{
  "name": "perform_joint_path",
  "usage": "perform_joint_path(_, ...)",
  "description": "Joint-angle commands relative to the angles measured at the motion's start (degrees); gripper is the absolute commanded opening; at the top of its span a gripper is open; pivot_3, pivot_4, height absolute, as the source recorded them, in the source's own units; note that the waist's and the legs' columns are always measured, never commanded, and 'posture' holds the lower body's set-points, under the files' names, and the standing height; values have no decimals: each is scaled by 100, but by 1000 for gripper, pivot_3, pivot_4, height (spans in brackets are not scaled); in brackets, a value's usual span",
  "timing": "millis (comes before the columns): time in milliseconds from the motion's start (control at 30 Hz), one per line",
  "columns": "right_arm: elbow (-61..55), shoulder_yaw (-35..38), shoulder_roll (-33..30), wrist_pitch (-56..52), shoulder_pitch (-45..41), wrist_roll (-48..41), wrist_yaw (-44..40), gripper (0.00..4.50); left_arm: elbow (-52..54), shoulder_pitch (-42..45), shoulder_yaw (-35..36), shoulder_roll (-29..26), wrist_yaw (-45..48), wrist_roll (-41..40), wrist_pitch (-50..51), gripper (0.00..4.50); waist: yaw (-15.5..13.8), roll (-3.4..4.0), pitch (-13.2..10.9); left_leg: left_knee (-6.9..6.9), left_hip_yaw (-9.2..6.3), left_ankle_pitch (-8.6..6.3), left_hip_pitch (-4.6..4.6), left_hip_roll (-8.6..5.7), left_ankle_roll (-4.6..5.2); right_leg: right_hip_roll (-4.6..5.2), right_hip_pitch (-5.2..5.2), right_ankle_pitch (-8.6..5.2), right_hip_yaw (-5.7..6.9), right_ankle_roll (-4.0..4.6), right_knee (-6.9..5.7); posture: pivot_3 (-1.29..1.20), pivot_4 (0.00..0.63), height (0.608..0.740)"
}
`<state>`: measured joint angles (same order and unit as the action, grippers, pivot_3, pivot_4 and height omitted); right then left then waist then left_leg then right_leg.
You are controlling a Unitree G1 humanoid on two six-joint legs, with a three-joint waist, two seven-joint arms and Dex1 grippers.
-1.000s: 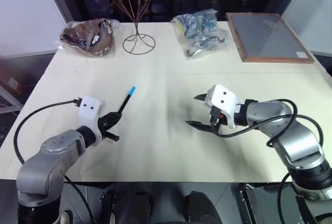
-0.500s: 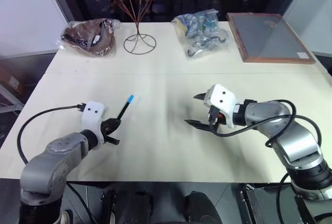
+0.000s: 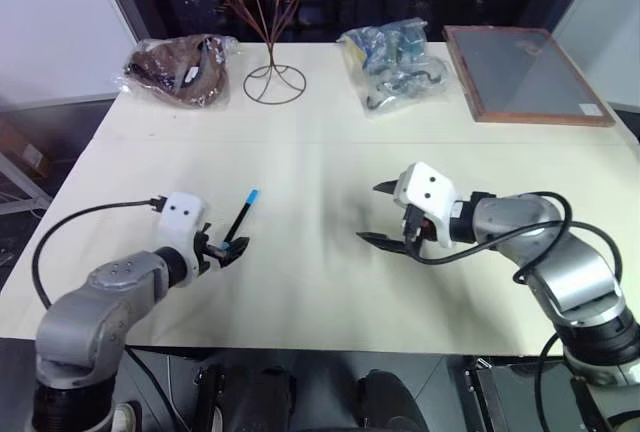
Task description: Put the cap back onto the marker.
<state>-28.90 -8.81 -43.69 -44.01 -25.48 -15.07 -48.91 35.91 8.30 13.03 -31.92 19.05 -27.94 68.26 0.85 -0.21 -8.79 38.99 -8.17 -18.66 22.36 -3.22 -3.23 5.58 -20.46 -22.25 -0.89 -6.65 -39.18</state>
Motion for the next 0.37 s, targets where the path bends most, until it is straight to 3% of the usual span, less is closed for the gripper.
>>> perform_joint_path(33,-165,112,-127,172,-57,-172,-226,4500,488,191,352,-139,-44,-128,126,4455,1,0,0,0,0,0,0,0,0,0,0,0,-1,0,0,0,150,740)
perform_joint_path(367,39,50,-251,491,-125,-288,-620,4500,1518,156,1125,-128,-72,-778,1305,4455,9,0,0,-3,2,0,0,1,0,-1,0,0,-1,0,3,0,150,740)
